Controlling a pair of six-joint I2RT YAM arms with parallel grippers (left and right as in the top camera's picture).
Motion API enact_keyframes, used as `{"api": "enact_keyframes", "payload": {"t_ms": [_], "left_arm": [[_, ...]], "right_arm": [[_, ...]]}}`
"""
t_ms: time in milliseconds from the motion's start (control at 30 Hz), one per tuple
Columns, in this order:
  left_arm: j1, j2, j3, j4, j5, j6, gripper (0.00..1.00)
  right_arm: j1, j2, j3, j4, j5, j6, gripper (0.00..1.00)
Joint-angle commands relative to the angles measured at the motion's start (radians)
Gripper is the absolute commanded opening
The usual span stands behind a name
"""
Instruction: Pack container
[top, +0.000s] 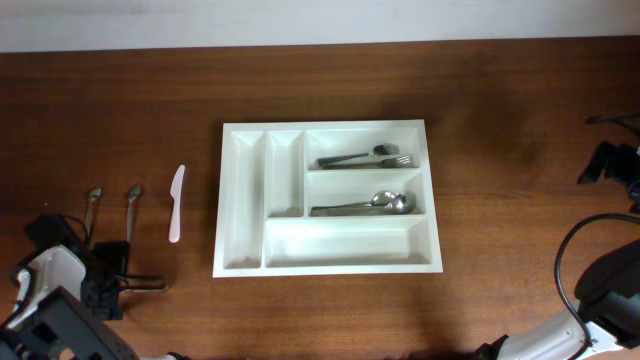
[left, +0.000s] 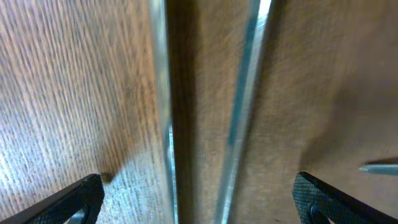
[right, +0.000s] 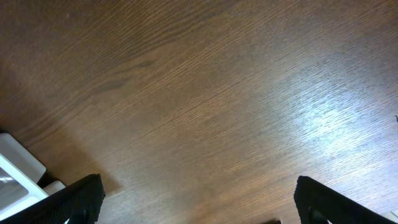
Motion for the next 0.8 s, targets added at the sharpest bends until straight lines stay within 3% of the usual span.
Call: {"api": "enact_keyframes", "payload": {"t_ms": [0, 567, 600, 700, 767], "left_arm": [[0.005, 0.037, -0.009, -0.004, -0.005, -0.013, 0.99], [0.005, 0.048, -0.009, -0.014, -0.035, -0.013, 0.98], [0.005, 0.048, -0.009, -0.014, -0.036, -0.013, 0.93], [0.005, 0.048, -0.009, -0.01, -0.04, -0.013, 0.66], [0.005, 0.048, -0.009, -0.006, -0.053, -0.013, 0.62]], "right_arm": [[-0.005, -0.016, -0.003, 0.002, -0.006, 0.011, 0.99], [-0.005, -0.016, -0.003, 0.002, -0.006, 0.011, 0.99], [-0.005, -0.016, -0.003, 0.002, -0.006, 0.011, 0.99], [-0.005, -0.016, -0.003, 0.002, -0.006, 0.011, 0.99], [-0.005, -0.016, -0.003, 0.002, -0.006, 0.011, 0.99]]}}
